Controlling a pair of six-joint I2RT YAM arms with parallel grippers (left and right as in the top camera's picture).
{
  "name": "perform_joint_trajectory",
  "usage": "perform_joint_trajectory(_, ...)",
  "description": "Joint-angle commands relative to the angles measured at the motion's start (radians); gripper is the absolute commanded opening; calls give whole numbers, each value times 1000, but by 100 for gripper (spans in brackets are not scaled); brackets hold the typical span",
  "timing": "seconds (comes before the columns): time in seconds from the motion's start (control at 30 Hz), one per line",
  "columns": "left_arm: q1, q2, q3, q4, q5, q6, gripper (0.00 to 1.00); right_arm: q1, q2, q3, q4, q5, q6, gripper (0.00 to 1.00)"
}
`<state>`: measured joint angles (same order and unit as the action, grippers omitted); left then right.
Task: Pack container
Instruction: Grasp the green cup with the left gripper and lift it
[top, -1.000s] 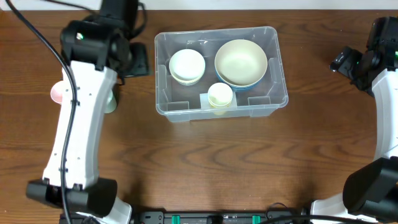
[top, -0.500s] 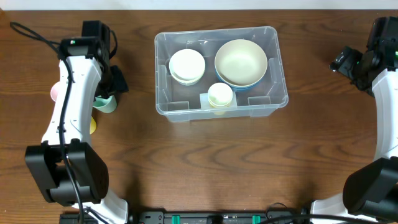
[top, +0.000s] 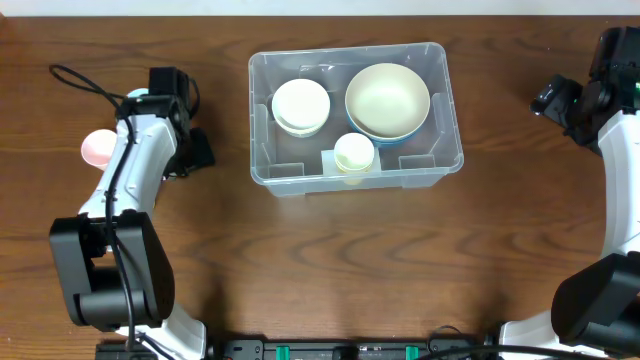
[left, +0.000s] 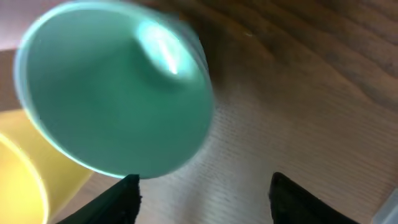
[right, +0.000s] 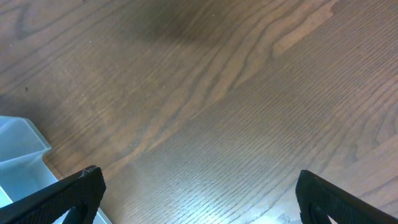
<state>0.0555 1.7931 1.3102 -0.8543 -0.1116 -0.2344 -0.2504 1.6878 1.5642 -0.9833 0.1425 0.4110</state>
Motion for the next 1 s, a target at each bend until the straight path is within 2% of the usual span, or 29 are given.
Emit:
perform_joint_trajectory(0.0, 0, 1, -29, 33, -3, 32, 64, -5, 0, 3, -1, 4, 15, 99)
perform_joint_trajectory(0.1, 0, 1, -31, 48, -3, 32, 60, -5, 0, 3, -1, 4, 15, 99)
perform_joint_trajectory(0.4, 0, 1, -31, 65, -2, 34, 60, -5, 0, 3, -1, 4, 15, 99)
perform_joint_trajectory(0.83, 0, 1, -31, 182, -2, 161, 57, -5, 0, 3, -1, 4, 15, 99)
perform_joint_trajectory(0.9, 0, 1, -31, 194, -2, 175, 53, -5, 0, 3, -1, 4, 15, 99)
perform_joint_trajectory(0.97, 0, 1, -31, 204, -2, 175, 43, -5, 0, 3, -1, 4, 15, 99)
